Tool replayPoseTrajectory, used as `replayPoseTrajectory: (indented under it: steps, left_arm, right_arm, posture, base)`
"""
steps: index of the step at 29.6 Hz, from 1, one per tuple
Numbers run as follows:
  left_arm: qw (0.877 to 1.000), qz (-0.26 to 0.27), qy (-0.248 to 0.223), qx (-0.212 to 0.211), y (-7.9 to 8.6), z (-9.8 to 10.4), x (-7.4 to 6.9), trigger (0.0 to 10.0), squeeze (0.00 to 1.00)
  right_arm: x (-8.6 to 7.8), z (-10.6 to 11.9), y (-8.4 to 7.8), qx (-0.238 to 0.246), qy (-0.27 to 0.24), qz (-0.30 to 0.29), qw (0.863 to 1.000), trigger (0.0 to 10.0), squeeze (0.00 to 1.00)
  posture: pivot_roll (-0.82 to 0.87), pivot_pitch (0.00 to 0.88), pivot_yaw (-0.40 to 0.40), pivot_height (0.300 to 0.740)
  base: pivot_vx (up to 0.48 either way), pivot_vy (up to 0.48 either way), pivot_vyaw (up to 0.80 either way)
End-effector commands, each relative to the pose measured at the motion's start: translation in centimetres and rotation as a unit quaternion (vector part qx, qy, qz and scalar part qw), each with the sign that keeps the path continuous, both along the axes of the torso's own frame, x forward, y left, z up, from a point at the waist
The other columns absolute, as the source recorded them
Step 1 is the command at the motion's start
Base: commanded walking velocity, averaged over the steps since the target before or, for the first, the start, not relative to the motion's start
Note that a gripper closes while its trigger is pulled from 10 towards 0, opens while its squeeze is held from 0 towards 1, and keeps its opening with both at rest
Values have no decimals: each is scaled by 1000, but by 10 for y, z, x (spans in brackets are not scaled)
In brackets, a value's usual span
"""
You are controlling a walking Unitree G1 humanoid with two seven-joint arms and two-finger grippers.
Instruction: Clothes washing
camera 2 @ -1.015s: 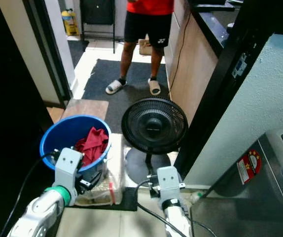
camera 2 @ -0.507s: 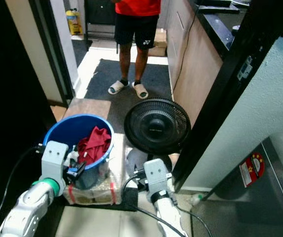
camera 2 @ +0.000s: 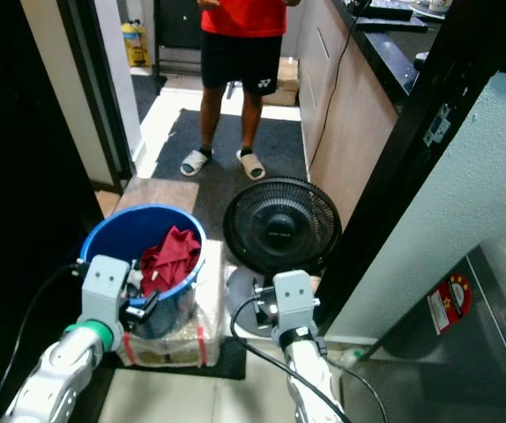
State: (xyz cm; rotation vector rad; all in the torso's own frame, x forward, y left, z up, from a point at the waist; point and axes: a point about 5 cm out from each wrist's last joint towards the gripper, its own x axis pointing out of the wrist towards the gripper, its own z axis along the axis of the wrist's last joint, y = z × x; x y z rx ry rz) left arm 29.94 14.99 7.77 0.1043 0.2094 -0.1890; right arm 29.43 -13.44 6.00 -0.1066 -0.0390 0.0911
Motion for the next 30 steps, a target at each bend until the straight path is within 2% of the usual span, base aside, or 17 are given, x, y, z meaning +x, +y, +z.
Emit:
replayPoseTrajectory:
  steps: [1,6,10,14,18,30]
  left_arm:
    - [1000,20,10,3,6,-7,0,10000,0]
    - [1000,28,4,-7,5,-4,2,10000,0]
    - [999,32,0,-15,-3,-6,2,10000,0]
    - [999,32,0,-15,-3,-6,2,10000,0]
    - [1000,27,-3,-11,-7,-12,-1,10000,0]
    - [1000,25,-12,-6,-7,-9,3,10000,0]
  right_arm:
    - [-1,-6,7,0,15,11,1000,10000,0]
    - [2,-2,17,-4,10,39,999,10000,0]
    - [8,3,10,-10,6,42,999,10000,0]
    - [8,3,10,-10,6,42,999,10000,0]
    - [11,2,-1,-20,13,18,1000,10000,0]
    - [15,2,8,-5,17,10,1000,10000,0]
  posture:
    - [39,0,17,740]
    - [38,0,6,740]
    - [36,0,3,740]
    - [36,0,3,740]
    - [53,0,-3,740]
    - [65,0,6,740]
  base:
    - [0,0,0]
    - [0,0,0]
    - [0,0,0]
    - [0,0,0]
    - [0,0,0]
    - [0,0,0]
